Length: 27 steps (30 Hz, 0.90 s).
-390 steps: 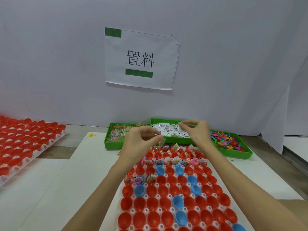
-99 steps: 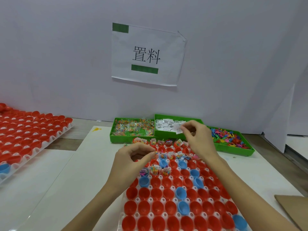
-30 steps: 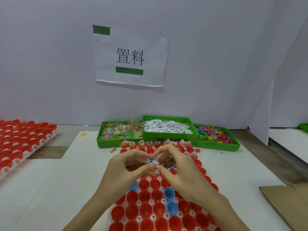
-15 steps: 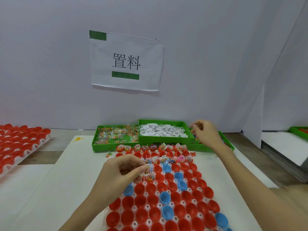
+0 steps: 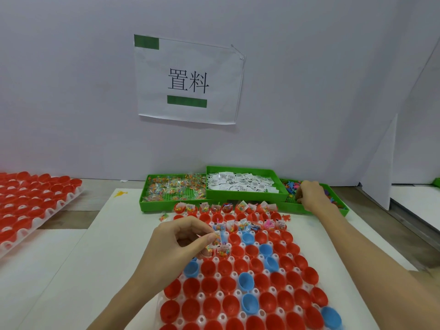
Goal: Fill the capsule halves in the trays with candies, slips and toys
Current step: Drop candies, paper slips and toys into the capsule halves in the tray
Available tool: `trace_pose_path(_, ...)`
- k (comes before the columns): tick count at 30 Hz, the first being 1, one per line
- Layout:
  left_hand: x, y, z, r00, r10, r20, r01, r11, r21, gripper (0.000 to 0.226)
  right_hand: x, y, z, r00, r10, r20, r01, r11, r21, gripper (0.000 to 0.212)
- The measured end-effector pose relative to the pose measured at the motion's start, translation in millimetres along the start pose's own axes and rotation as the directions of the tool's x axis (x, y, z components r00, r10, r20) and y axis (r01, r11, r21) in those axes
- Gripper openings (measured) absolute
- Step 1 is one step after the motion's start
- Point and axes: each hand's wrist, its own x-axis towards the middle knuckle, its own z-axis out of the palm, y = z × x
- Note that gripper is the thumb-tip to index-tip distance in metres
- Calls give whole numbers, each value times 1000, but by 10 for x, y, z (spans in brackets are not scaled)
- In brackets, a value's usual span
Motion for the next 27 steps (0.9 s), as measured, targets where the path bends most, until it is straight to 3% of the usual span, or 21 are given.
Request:
trace_pose_path(5, -5, 3, -6, 1000, 10, -1, -10, 1000, 7, 5, -92, -50, 41, 982, 18, -189, 16, 985, 172, 25)
trace_pose_path(9, -7, 7, 0, 1000, 22, 0, -22, 1000, 20, 5, -287, -181, -58, 946, 36, -322, 81, 936, 343, 14)
trace_pose_path(13, -22, 24, 14, 999, 35, 7, -35, 999, 27, 6, -575, -352, -252, 945, 39, -324, 128, 869, 478, 10)
trace_pose_path(17, -27, 48, 47, 999, 52, -4, -51, 998, 29, 5, -1024, -599, -484, 953, 40, -300, 194, 680, 707, 14)
trace_pose_path(21, -65, 81, 103, 993, 118, -12, -116, 990, 84, 6, -1572, -924, -648, 968, -155, -198, 247, 453, 857, 18)
trace_pose_path(24, -70, 103, 127, 985, 168, -31, -162, 977, 135, 8, -1844, -1101, -684, 903, -410, -128, 317, 435, 843, 22)
trace_pose_path(27, -69, 122, 131, 977, 212, -27, -206, 969, 139, 10, -1981, -1210, -659, 868, -481, -120, 332, 386, 861, 21)
